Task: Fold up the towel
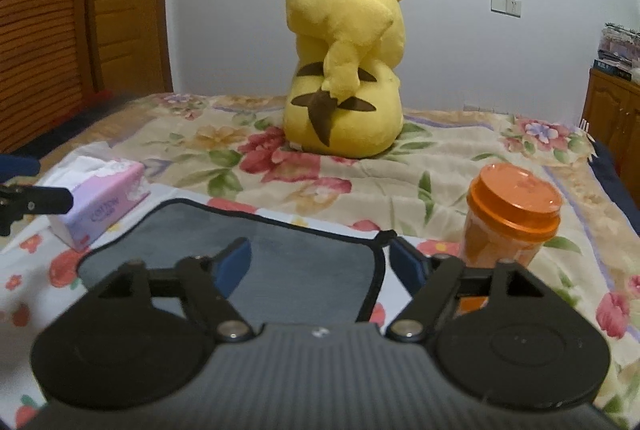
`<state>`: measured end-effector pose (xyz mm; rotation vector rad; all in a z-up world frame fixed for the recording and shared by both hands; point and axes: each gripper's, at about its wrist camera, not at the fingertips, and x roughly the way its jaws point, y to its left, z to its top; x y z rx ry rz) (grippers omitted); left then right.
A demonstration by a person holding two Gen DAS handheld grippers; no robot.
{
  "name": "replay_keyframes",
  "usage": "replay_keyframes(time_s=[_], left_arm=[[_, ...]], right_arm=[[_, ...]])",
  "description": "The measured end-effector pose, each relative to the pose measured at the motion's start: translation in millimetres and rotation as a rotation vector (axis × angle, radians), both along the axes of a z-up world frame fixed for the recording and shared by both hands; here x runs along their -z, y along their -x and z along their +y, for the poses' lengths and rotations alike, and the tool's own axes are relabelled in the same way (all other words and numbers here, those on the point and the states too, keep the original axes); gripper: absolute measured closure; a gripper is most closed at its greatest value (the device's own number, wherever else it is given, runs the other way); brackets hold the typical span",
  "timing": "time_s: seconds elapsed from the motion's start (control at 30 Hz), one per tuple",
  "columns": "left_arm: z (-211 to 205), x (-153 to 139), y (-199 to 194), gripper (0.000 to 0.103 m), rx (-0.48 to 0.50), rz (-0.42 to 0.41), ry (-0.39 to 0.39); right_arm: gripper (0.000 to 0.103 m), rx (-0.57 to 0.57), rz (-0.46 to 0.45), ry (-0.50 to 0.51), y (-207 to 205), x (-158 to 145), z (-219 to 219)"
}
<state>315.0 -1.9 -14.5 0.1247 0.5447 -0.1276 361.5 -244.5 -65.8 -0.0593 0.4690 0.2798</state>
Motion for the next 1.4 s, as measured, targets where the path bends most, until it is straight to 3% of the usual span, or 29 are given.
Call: replay_keyframes(time_s=[0.1, 0.27, 0.5, 0.8, 1.4], left_arm=[[-1, -8, 13, 0.0, 0.007, -0.006, -0.014], [2, -13, 35, 0.0, 0.024, 0.008, -0.019], [6, -14, 60, 0.0, 0.024, 0.037, -0.052], [6, -29, 85, 0.0, 0.027, 0.036, -0.031], [-1, -71, 155, 0.0, 0.03, 0.013, -0.038]], right_arm=[[0.005, 0.025, -0.007, -0.009, 10, -6, 0], [0.0, 0.017, -0.003, -0.027, 27, -12, 0], [0.0, 0.023, 0.011, -0.031, 46, -16, 1], [0.0, 0.038, 0.013, -0.03, 73, -29, -8], [0.0, 0.043, -0.045, -0.046, 132, -87, -22]])
